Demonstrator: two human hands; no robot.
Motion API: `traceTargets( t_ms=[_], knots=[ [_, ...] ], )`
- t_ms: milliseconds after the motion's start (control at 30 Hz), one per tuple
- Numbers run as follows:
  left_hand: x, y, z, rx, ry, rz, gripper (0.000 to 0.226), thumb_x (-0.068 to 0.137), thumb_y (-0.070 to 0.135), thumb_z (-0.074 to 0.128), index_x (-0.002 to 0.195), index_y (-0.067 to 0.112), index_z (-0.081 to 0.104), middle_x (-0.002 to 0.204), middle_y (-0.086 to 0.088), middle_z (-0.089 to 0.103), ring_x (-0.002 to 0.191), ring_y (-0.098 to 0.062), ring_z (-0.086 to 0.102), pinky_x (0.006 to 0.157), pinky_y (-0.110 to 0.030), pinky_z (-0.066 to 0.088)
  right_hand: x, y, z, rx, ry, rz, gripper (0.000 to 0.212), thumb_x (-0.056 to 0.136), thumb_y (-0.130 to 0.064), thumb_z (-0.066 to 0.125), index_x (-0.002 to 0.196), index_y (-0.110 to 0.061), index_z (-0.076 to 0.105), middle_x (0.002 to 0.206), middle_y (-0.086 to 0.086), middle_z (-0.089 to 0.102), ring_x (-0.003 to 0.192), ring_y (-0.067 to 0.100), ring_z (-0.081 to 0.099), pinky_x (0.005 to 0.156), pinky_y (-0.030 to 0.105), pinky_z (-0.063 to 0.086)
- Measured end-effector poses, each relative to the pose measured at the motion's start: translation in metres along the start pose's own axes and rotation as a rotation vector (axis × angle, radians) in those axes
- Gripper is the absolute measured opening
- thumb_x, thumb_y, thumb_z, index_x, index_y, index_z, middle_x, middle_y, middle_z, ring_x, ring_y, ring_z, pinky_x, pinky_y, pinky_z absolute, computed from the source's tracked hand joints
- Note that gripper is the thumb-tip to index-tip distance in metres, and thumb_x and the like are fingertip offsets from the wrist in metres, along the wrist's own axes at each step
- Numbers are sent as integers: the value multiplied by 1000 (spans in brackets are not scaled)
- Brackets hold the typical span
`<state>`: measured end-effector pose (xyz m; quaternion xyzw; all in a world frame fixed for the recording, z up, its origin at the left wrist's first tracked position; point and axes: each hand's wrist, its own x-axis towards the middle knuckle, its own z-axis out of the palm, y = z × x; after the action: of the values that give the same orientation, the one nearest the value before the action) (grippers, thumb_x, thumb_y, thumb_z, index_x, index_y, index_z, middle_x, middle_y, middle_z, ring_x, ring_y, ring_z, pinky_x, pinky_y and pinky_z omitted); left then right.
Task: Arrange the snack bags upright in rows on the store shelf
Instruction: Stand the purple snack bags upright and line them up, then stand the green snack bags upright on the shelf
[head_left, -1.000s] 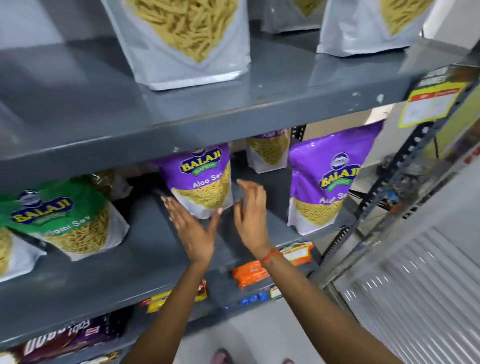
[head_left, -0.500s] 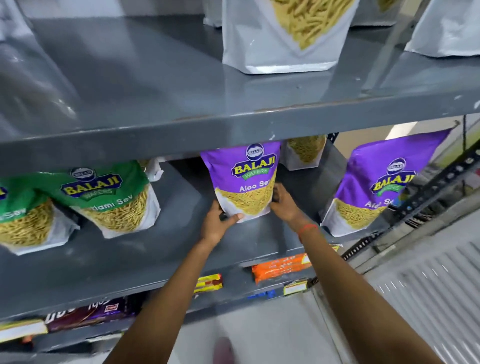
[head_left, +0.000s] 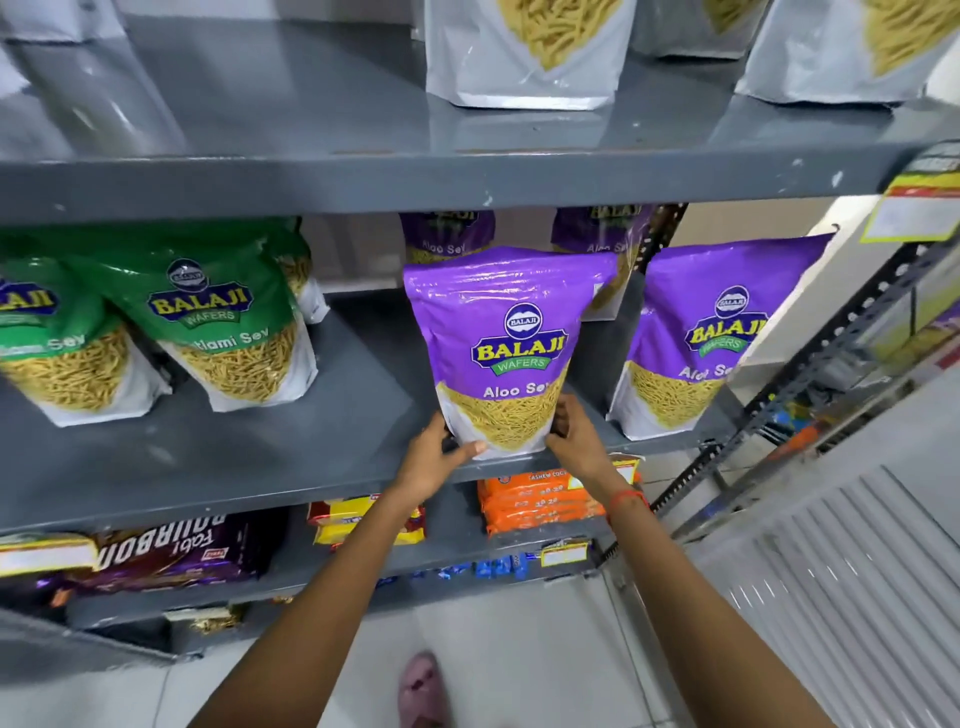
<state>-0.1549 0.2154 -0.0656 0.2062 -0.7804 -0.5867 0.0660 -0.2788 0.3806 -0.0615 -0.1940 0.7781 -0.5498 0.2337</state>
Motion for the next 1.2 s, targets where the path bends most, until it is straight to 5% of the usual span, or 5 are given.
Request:
traceTargets(
  t_ms=[333,567,733,933,1200],
  knots=[
    [-29,-3,-10,75,291,35,95,77,41,69,148,20,9,158,0,19,142,-16,25,112,-37,30,-55,-22,71,12,725,-305,23,80,10,45,99,-2,51,102,9,46,97,24,50,84,39,46],
    [-47,-18,-99,182,728,226,91,81,45,60,148,18,4,154,10,13,139,-5,18,110,-14,16,-49,-71,181,-90,380,-591,25,76,10,45,94,-6,52,101,2,44,99,8,42,93,14,35],
    [-47,-58,-178,114,807,35,105,68,59,58,147,5,13,157,-13,20,141,-17,22,111,-24,21,7,-98,252,-120,206,-409,44,75,14,48,118,6,49,121,25,51,117,36,49,103,47,41],
    [-13,-92,-258,63,552,-20,85,73,19,77,141,5,29,144,-15,46,131,-28,46,104,-42,44,64,-109,285,-46,-96,-120,70,82,12,51,142,0,19,153,15,24,140,27,29,112,43,33],
    [-12,-98,-281,-6,380,-44,52,73,16,77,114,1,49,119,-19,62,110,-28,57,89,-38,48,68,-105,295,-18,-198,-75,64,80,6,62,132,-5,26,136,19,47,125,31,48,107,49,41]
  ],
)
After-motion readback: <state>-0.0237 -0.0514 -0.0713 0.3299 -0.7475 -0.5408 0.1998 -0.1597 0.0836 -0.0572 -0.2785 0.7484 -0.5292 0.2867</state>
